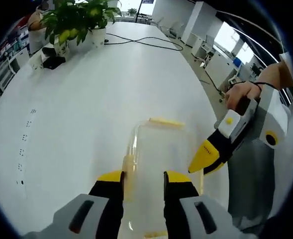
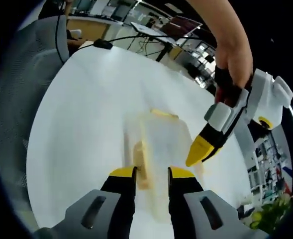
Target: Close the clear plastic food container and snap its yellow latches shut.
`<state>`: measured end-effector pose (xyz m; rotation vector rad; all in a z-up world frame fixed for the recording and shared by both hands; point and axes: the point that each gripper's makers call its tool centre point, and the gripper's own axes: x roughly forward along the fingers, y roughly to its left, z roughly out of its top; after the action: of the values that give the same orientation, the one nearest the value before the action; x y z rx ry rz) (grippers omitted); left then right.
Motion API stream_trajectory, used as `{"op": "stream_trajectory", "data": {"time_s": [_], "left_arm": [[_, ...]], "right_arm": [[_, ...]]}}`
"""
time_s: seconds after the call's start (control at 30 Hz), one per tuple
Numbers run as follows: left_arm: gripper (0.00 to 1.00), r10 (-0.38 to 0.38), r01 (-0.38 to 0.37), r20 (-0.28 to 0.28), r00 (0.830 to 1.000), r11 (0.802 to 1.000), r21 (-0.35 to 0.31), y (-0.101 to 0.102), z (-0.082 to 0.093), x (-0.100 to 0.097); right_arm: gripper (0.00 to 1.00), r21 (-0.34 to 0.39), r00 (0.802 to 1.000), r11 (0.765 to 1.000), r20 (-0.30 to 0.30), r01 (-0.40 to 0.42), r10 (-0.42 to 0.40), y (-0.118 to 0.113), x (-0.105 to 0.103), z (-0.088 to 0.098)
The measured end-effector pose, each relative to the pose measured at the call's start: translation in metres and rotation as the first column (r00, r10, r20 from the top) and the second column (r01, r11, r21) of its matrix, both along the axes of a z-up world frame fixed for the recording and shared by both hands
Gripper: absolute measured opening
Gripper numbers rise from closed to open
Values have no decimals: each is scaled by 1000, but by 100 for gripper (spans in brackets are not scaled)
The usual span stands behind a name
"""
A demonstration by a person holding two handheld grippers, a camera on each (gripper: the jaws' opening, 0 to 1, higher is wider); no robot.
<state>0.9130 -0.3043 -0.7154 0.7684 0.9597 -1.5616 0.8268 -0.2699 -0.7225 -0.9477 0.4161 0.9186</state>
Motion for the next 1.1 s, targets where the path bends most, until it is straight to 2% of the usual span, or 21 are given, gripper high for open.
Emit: {"op": "stream_trajectory", "data": {"time_s": [0.17, 0.63, 0.87, 1.1], "left_arm": [[27, -1, 1, -15, 1000, 1000, 9, -2, -2, -6], [28, -5, 7, -37, 999, 999, 45, -1, -3, -7], [33, 0, 5, -67, 998, 998, 70, -2, -6, -11], [33, -4, 12, -93, 996, 996, 86, -3, -7, -8]], "right_arm": [[21, -4, 1000, 1000, 6, -3, 3, 0, 0, 0], [21, -23, 1000, 1000, 17, -4, 5, 0, 0, 0], [22, -32, 1000, 999, 10, -10, 10, 0, 0, 0], [22, -33, 1000, 999, 10, -12, 13, -1, 0, 0]]}}
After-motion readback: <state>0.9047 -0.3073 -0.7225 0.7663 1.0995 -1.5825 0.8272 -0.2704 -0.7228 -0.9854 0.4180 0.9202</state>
